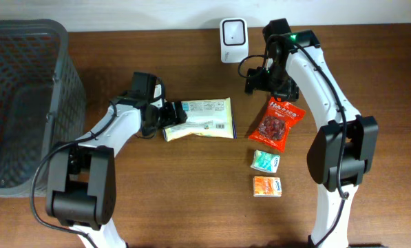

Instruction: Scan the item barcode

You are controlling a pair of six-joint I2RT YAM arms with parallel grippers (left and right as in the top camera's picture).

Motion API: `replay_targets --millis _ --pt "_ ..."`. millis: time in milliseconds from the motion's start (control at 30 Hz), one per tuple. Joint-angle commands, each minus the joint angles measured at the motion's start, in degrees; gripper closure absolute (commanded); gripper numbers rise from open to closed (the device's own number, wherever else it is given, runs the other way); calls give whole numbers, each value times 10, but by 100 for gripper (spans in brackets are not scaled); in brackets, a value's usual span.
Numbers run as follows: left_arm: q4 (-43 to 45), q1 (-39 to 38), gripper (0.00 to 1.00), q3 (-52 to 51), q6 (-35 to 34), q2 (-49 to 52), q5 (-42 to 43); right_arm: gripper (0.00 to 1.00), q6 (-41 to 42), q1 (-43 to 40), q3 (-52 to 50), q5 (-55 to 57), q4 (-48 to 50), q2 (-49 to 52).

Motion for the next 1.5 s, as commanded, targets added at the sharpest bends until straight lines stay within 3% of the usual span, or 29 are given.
replay_targets --millis 0,67,100,300,433,533,600,633,667,733,833,933,1067,1167,1267,1467 --pt "32 0 15 -18 10 0 42 2 -4 1 5 10 0 -7" --pt "41 0 32 -18 10 0 45 1 -4 1 5 10 0 -7" --pt "47 0 34 -18 10 0 56 2 -4 1 5 10 0 -7" --pt "68 -3 35 -18 10 0 50 2 -4 1 5 10 0 -7" --pt "85 -4 31 -36 7 0 50 2 -4 1 5 10 0 -7" --pt "87 -4 43 -45 0 0 50 2 -4 1 5 10 0 -7" --pt "90 -4 42 -48 1 0 50 2 -4 1 5 10 0 -7" --pt "92 -4 48 -48 1 0 44 2 -4 1 5 10 0 -7" --pt "92 -4 71 -48 1 0 37 2 -4 1 5 10 0 -7" --pt "94 -4 100 -47 1 0 37 2 -4 1 5 10 0 -7" --pt "87 -1 100 -38 6 -7 40 2 -4 1 5 10 0 -7" --pt "62 -1 100 -8 70 -56 35 2 -4 1 5 10 0 -7" --pt "-10 -3 100 52 127 -159 -85 2 -4 1 5 10 0 -7" --pt "-35 -4 100 76 195 -226 -92 1 -4 1 5 10 0 -7" --pt "-50 -4 100 78 234 -290 -161 2 -4 1 5 10 0 -7" --pt "-78 -47 100 77 285 -296 -297 2 -4 1 5 10 0 -7"
